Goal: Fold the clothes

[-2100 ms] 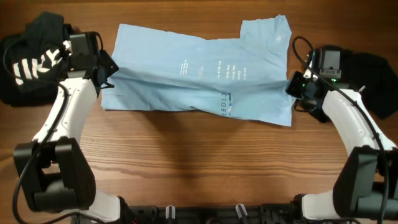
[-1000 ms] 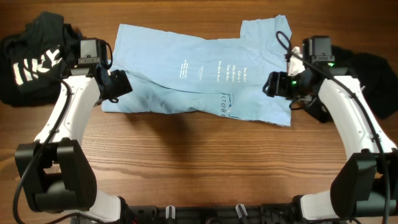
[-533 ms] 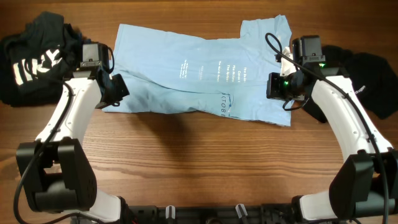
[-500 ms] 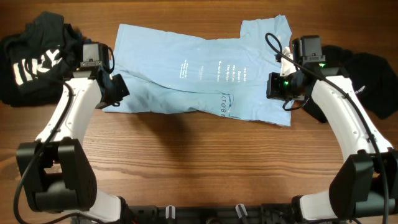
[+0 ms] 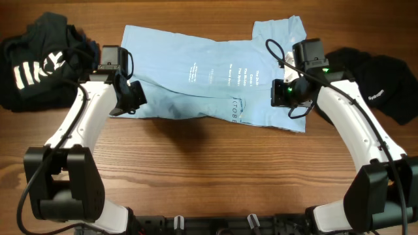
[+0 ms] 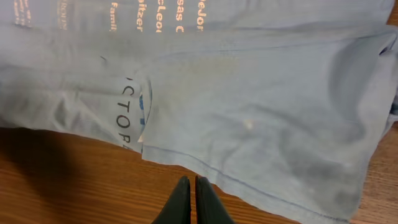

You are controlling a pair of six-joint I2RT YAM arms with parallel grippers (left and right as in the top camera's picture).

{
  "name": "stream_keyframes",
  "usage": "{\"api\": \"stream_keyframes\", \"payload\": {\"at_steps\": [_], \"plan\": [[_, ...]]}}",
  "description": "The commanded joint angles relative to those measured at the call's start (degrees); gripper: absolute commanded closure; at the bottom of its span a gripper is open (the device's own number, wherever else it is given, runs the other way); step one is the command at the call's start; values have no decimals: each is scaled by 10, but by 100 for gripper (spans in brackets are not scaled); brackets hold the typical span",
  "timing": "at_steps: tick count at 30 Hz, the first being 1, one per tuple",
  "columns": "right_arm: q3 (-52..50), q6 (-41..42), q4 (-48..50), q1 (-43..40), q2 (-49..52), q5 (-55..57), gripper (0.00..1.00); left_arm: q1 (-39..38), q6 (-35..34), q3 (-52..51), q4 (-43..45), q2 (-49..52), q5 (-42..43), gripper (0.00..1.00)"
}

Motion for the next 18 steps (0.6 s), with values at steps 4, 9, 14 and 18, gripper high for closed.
{"api": "stream_keyframes", "payload": {"at_steps": [4, 9, 14, 18], "plan": [[2, 42, 1, 27, 7, 59, 96, -10, -46, -6, -24, -10, 5, 96], [-34, 69, 22, 36, 26, 72, 96, -9, -79, -56, 16, -6, -21, 96], [-42, 69, 59, 36, 72, 71, 96, -9, -78, -113, 117, 4, -59, 96], [-42, 69, 86, 36, 106, 67, 96, -9, -78, -116, 167, 6, -70, 96]]}}
